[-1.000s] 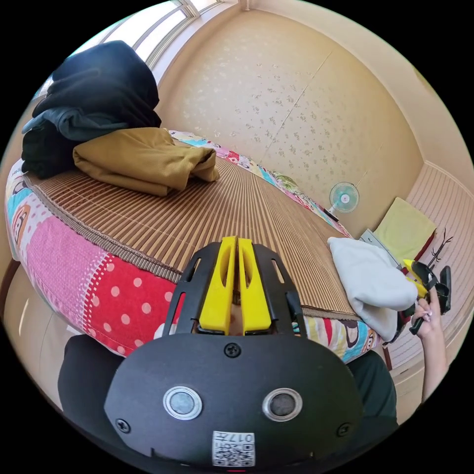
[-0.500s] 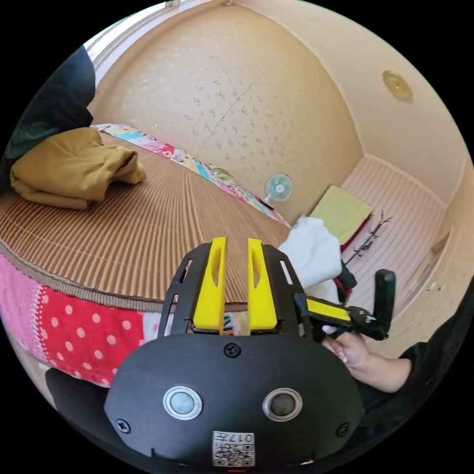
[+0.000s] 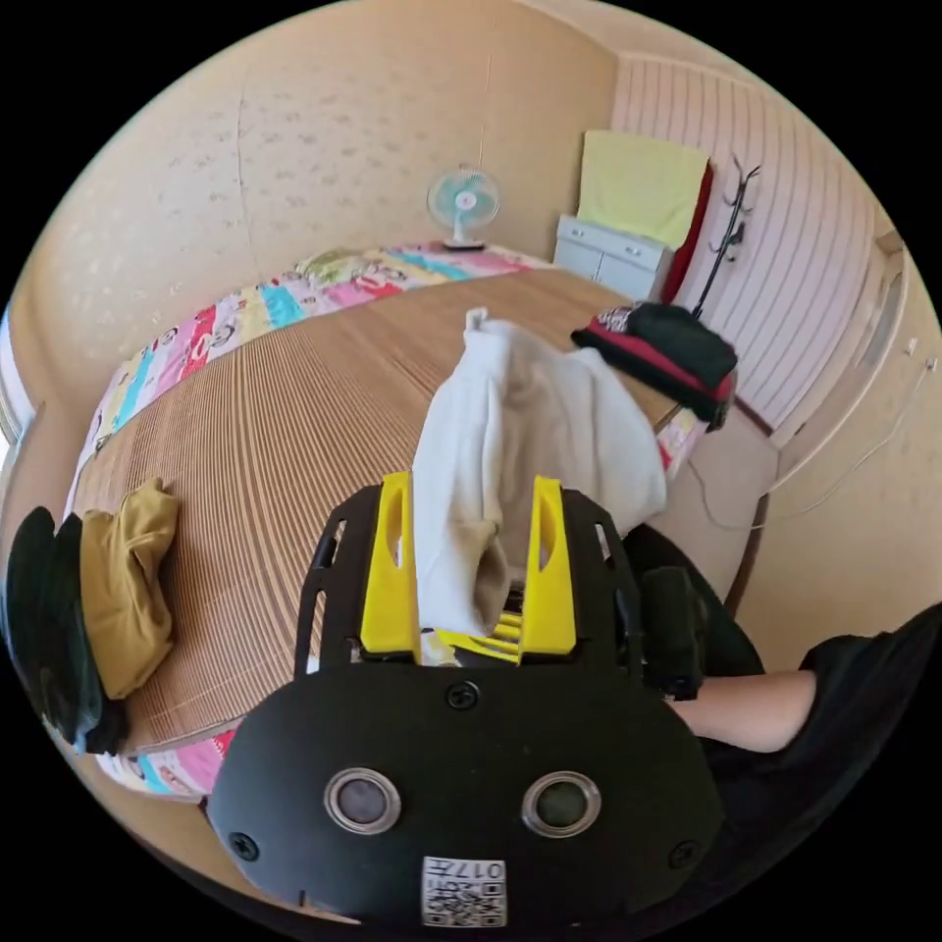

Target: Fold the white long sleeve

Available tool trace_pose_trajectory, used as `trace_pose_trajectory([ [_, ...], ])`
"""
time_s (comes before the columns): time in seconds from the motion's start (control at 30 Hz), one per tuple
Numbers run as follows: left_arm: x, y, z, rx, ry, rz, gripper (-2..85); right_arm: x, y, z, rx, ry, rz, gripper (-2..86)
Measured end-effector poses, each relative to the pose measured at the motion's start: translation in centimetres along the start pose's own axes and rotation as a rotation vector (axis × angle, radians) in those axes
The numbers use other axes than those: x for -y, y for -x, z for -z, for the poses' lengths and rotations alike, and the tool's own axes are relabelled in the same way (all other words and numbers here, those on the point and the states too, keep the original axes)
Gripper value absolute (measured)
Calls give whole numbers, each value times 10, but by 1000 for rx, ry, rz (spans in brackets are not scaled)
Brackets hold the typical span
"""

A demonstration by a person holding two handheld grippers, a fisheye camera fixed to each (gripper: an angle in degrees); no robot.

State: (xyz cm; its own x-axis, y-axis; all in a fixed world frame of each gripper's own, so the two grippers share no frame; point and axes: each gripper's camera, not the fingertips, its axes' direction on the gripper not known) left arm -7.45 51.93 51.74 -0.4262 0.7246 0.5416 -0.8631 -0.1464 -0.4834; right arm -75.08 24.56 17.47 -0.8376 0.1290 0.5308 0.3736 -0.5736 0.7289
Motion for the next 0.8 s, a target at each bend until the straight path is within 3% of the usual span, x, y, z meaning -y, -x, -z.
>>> trace_pose_trajectory([
  [0.07,1,3,-24,50,89,26,81,13,-3,9,22,50,-15,25],
  [0.2,-20,42,28,-208,-172,92,42,38,-1,64,54,147,75,11],
  [0.33,-43,100,96,-597,-466,83,35,27,-2,144,96,61,189,5],
  [0.4,-57,120,121,-750,-589,61,35,11,-16,216,196,-122,195,4],
  [0.5,-82,138,165,-984,-823,-84,34,-8,-45,299,414,-332,186,3],
  [0.6,-103,153,209,-1260,-1054,-326,34,-20,-67,354,509,-422,189,4],
  [0.73,-103,164,261,-1711,-1119,-779,35,-26,-75,394,458,-471,216,7],
  [0.8,-108,163,277,-1822,-1143,-843,36,-21,-82,406,478,-490,212,12],
])
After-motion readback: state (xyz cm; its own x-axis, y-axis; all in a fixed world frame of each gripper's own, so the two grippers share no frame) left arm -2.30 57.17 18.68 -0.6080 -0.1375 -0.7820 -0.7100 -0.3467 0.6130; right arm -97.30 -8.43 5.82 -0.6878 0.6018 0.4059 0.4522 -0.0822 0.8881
